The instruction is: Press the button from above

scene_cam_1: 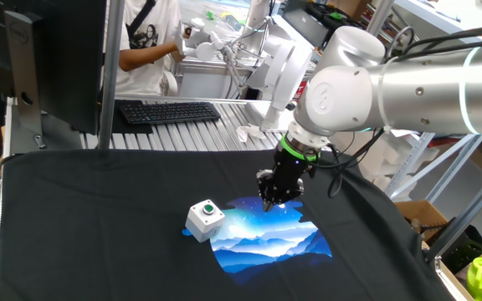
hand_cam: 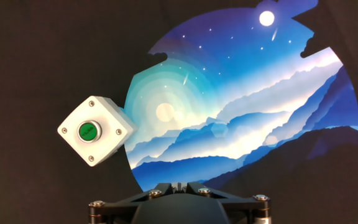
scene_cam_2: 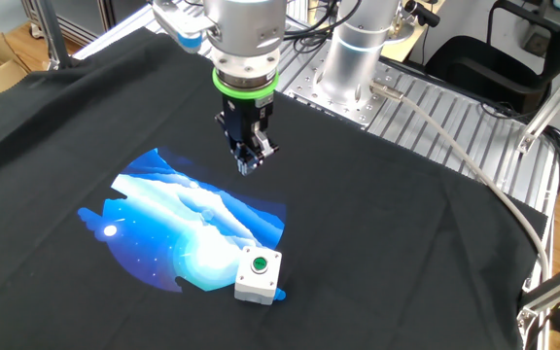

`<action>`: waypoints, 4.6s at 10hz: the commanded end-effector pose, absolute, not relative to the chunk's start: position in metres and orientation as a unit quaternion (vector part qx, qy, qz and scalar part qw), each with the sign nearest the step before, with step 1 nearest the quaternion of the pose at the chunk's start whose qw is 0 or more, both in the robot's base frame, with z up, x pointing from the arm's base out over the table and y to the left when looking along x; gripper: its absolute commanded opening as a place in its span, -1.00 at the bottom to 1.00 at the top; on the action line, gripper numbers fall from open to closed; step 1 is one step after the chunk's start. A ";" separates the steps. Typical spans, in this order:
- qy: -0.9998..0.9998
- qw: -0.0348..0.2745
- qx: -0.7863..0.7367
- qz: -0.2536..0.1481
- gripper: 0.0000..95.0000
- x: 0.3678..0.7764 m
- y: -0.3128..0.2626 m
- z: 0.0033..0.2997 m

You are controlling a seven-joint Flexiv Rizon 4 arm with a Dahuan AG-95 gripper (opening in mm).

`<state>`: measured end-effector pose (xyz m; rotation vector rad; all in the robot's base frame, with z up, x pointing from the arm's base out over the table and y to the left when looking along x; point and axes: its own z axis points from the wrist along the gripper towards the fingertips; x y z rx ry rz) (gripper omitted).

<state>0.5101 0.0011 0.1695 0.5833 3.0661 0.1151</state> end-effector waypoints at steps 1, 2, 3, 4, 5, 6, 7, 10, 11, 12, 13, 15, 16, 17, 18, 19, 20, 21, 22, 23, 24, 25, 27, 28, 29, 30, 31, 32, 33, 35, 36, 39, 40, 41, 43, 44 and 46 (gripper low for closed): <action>0.982 0.007 0.187 0.038 -1.00 0.512 0.002 0.170; 0.982 0.008 0.187 0.036 -1.00 0.512 0.003 0.169; 0.981 0.008 0.188 0.037 -1.00 0.513 0.004 0.168; 0.981 0.008 0.189 0.037 -1.00 0.514 0.004 0.168; 0.981 0.009 0.189 0.038 -1.00 0.515 0.005 0.167; 0.981 0.009 0.189 0.037 -1.00 0.516 0.005 0.167; 0.981 0.009 0.189 0.037 -1.00 0.516 0.005 0.166; 0.981 0.009 0.188 0.038 -1.00 0.520 0.005 0.166; 0.981 0.009 0.188 0.038 -1.00 0.521 0.006 0.165; 0.981 0.009 0.188 0.038 -1.00 0.522 0.006 0.165; 0.981 0.009 0.189 0.038 -1.00 0.524 0.006 0.166; 0.981 0.009 0.189 0.037 -1.00 0.526 0.008 0.166; 0.981 0.009 0.189 0.036 -1.00 0.527 0.008 0.165; 0.981 0.009 0.190 0.037 -1.00 0.528 0.009 0.165; 0.981 0.009 0.190 0.037 -1.00 0.529 0.009 0.164; 0.981 0.010 0.190 0.037 -1.00 0.531 0.010 0.163; 0.981 0.010 0.190 0.037 -1.00 0.531 0.011 0.163; 0.981 0.010 0.191 0.037 -1.00 0.532 0.011 0.163; 0.981 0.010 0.192 0.036 -1.00 0.533 0.013 0.163; 0.981 0.009 0.191 0.036 -1.00 0.534 0.014 0.163; 0.981 0.009 0.192 0.035 -1.00 0.535 0.015 0.162; 0.980 0.009 0.194 0.034 -1.00 0.536 0.016 0.162; 0.980 0.008 0.197 0.032 -1.00 0.540 0.020 0.162; 0.979 0.007 0.200 0.032 -1.00 0.541 0.022 0.162; 0.979 0.007 0.202 0.032 -1.00 0.543 0.024 0.162; 0.979 0.008 0.202 0.032 -1.00 0.544 0.025 0.161; 0.978 0.009 0.204 0.033 -1.00 0.545 0.026 0.161; 0.978 0.010 0.205 0.033 -1.00 0.546 0.027 0.159; 0.978 0.011 0.205 0.033 -1.00 0.547 0.028 0.158; 0.978 0.010 0.206 0.036 -1.00 0.553 0.030 0.155; 0.978 0.009 0.206 0.036 -1.00 0.554 0.031 0.155; 0.976 0.008 0.213 0.035 -1.00 0.559 0.036 0.157; 0.976 0.007 0.215 0.037 -1.00 0.560 0.037 0.157; 0.976 0.007 0.215 0.036 -1.00 0.560 0.037 0.157; 0.976 0.007 0.215 0.033 -1.00 0.560 0.037 0.157; 0.976 0.007 0.215 0.032 -1.00 0.560 0.037 0.156; 0.976 0.005 0.214 0.032 -1.00 0.560 0.037 0.156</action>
